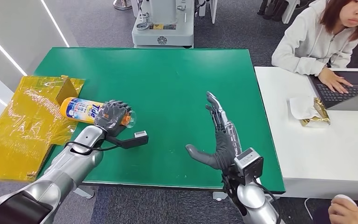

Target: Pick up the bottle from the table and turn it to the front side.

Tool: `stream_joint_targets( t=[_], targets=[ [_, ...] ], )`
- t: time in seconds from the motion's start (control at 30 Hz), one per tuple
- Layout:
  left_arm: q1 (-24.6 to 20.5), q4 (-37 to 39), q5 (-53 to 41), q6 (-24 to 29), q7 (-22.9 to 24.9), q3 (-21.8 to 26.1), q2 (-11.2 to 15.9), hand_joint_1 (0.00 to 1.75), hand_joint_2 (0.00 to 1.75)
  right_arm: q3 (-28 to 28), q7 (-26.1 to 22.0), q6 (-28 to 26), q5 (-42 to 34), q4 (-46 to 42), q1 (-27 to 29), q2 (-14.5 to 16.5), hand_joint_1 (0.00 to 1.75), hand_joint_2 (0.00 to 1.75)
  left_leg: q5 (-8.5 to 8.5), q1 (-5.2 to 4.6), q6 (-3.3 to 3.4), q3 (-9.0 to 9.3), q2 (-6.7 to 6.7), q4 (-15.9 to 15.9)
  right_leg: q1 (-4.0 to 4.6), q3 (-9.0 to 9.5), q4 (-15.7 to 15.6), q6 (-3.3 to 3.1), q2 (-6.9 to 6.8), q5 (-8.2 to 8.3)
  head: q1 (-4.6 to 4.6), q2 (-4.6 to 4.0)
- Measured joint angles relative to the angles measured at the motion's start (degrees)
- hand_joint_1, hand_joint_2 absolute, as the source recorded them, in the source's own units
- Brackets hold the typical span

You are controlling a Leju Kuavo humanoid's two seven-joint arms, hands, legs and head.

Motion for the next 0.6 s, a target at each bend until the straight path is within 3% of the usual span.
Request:
stream_joint_targets(
  t=[0.2, 0.6],
  targets=[
    [-2.6, 0.1, -1.3, -3.7, 4.2, 2.8, -0.5, 1.75, 1.75, 0.0, -0.3, -1.0, -0.3, 0.7, 1.4, 0.0, 0.00, 1.75, 0.00, -0.01, 0.00, -0.01, 0.01, 0.0, 0.00, 0.01, 0.0, 0.00, 0.01, 0.00, -0.01, 0.00],
    [-3.0, 1.1, -10.8, -8.4, 9.3, 2.4, 0.5, 1.75, 1.75, 0.0, -0.4, -1.3, -1.2, 0.9, 2.6, 0.0, 0.00, 1.75, 0.00, -0.01, 0.00, -0.02, 0.01, 0.0, 0.00, 0.00, 0.0, 0.01, 0.01, 0.00, 0.00, 0.00]
  ],
)
